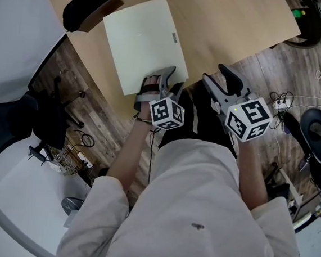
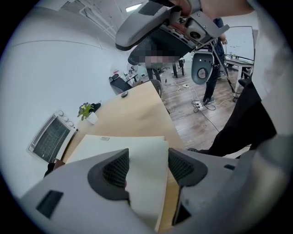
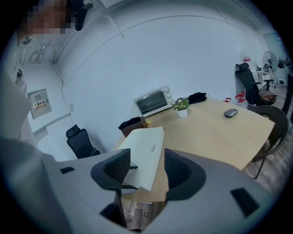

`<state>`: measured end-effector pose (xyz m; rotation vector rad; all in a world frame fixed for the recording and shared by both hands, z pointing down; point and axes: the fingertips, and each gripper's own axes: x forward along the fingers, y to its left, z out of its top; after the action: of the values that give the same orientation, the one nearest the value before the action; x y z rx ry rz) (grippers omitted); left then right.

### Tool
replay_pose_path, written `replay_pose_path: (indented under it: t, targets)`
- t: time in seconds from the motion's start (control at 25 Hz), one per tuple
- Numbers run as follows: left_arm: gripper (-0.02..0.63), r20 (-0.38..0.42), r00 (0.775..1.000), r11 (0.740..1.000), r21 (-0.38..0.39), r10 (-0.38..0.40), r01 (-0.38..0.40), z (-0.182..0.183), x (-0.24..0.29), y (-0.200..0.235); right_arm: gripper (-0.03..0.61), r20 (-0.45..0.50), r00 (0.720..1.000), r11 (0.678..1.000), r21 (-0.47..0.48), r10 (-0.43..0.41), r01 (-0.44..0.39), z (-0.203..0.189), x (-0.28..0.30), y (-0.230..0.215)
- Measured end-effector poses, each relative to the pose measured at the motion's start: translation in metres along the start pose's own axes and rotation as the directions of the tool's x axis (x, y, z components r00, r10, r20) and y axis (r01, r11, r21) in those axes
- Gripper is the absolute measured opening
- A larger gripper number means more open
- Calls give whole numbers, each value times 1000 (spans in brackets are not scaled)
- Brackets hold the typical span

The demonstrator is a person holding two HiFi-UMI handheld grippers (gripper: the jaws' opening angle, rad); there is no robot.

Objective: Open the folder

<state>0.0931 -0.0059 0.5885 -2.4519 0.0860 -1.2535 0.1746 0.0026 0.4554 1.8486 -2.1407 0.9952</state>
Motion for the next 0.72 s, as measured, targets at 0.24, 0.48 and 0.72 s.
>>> replay_pose_path:
  t: [0.24,0.48,0.72]
  targets:
    - [265,9,1000,1000,-25,-17,17,1,-1,0,222,-4,1000,1000,3,-6,6,-4,-2,-3]
    - [258,33,999,998,-62,-30,32,6,-5,1,219,-14,1000,1000,-7,-6,6,-7,-5,-2]
    - [195,60,997,995,-83,-46,51,9,-12,-1,215,-27,1000,1000,-11,-8,8,-13,-4,-1]
